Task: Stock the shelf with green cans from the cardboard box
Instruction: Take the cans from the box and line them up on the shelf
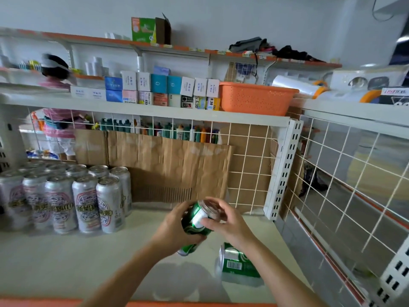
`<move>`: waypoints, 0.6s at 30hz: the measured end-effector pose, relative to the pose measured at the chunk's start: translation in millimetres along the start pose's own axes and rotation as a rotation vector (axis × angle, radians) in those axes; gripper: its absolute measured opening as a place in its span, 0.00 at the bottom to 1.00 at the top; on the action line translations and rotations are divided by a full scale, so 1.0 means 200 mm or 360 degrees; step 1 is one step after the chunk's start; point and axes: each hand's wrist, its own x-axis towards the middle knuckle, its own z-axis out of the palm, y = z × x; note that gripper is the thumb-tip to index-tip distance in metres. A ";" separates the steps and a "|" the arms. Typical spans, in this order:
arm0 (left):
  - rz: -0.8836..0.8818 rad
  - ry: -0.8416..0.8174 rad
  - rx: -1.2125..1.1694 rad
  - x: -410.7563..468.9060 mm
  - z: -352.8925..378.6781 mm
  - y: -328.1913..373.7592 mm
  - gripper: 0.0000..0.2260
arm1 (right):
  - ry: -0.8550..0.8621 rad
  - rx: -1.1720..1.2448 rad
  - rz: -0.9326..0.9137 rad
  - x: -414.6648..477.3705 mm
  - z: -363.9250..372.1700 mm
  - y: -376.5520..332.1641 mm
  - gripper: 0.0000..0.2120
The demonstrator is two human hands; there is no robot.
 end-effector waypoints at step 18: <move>-0.0408 0.0039 -0.1028 -0.07 0.00 0.00 0.53 | 0.0397 0.0797 0.0235 -0.06 -0.08 0.04 0.30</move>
